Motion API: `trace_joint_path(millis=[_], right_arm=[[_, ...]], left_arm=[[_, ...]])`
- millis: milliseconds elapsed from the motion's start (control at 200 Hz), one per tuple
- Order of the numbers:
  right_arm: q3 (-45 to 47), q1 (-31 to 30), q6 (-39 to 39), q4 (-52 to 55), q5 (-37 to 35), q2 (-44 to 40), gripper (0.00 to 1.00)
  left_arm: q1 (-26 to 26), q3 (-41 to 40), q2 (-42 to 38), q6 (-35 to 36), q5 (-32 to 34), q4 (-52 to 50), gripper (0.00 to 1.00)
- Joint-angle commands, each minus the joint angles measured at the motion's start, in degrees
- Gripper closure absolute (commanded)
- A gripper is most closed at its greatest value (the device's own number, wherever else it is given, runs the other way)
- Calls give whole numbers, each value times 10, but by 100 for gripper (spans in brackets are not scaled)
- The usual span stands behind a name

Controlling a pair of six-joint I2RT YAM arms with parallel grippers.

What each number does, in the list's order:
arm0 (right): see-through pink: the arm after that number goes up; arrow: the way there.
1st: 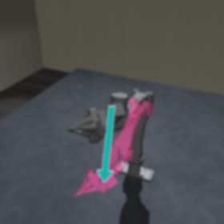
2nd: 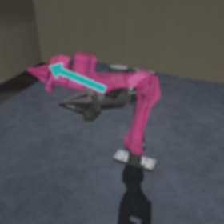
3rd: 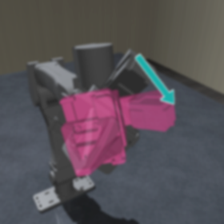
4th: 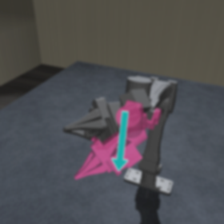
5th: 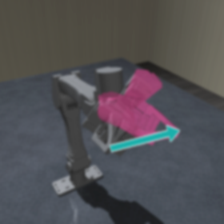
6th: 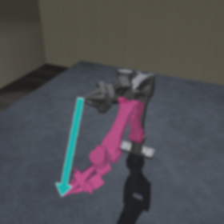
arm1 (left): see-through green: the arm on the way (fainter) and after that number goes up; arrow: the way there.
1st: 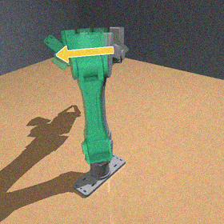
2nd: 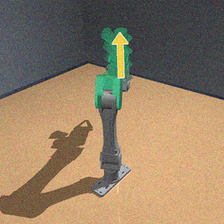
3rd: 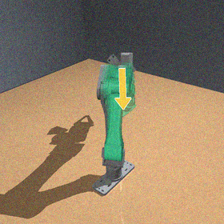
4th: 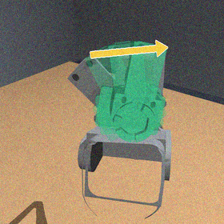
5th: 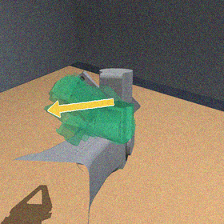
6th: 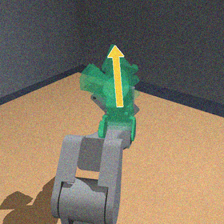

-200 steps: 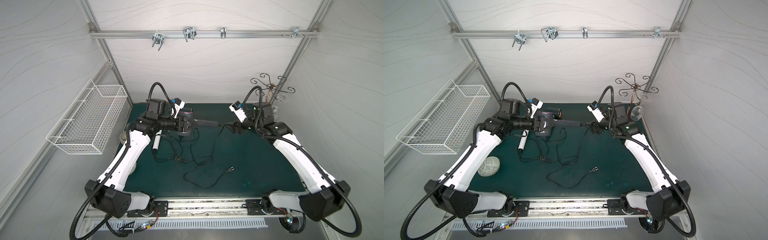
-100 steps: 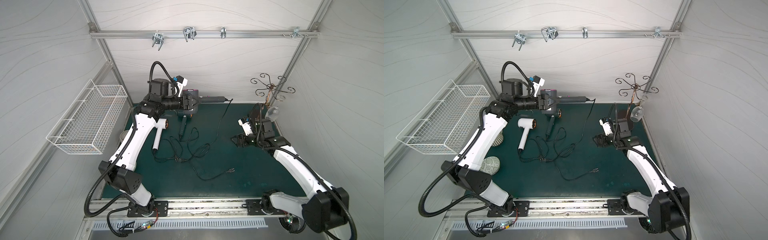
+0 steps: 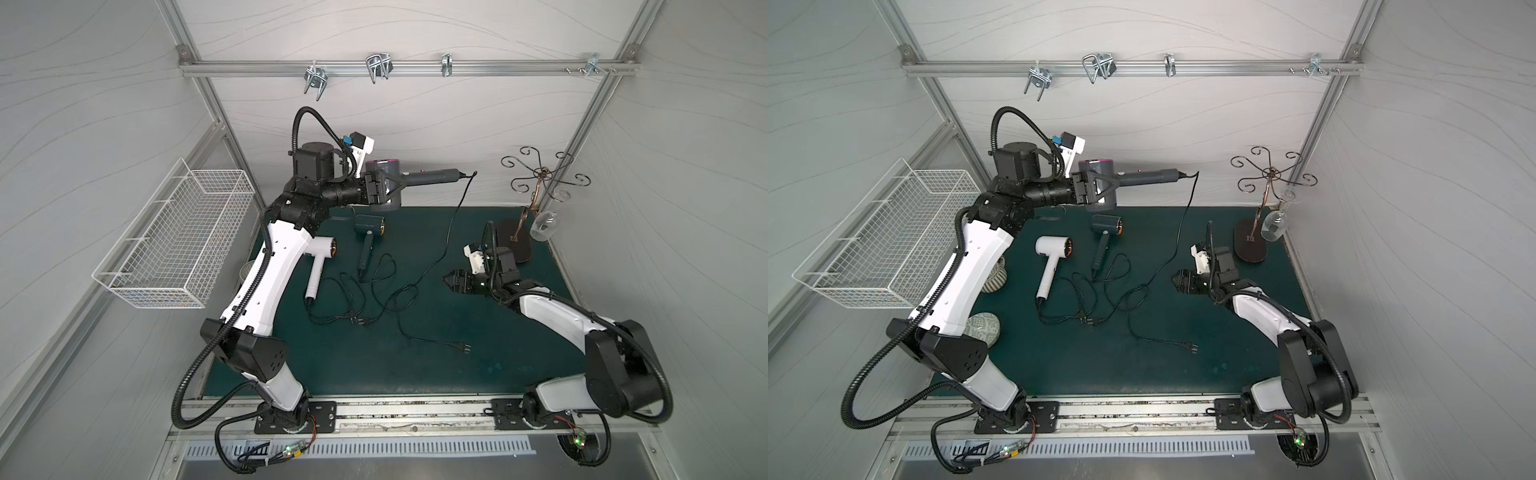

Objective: Wrap the cord around the hair dryer
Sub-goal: Wrap the power cord around the hair dryer.

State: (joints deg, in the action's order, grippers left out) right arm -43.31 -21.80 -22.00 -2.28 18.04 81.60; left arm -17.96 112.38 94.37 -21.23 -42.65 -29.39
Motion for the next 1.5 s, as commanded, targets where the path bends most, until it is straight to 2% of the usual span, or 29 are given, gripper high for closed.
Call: trace_joint_path(millis=[0, 110, 230, 440, 695, 915, 1070, 1290, 1376, 1496], right_arm=[[21, -19, -85, -162, -11, 35, 18], [36, -34, -106, -248, -37, 68, 18], [15, -42, -124, -225, -92, 108, 19], [-15, -68, -134, -282, -80, 183, 22], [-17, -99, -191, -366, -100, 248, 29], [-53, -101, -213, -405, -94, 307, 43], [-53, -100, -250, -479, -88, 344, 71], [-8, -83, -263, -520, -73, 329, 100], [11, -66, -247, -493, -41, 293, 100], [6, -40, -159, -325, -1, 186, 100]], left_arm=[[-1, 34, -7, -7, -15, 62, 100], [-1, 32, -10, -6, -11, 58, 100], [-1, 34, -13, -8, -10, 61, 100], [-1, 40, -19, -9, -6, 61, 100], [-2, 39, -28, -3, -1, 51, 100], [-1, 26, -39, -5, 1, 50, 100], [-1, 21, -42, -5, 4, 49, 100], [3, 10, -47, 2, 11, 42, 100], [15, -1, -51, -1, 10, 43, 100], [46, -22, -57, -14, 6, 58, 100]])
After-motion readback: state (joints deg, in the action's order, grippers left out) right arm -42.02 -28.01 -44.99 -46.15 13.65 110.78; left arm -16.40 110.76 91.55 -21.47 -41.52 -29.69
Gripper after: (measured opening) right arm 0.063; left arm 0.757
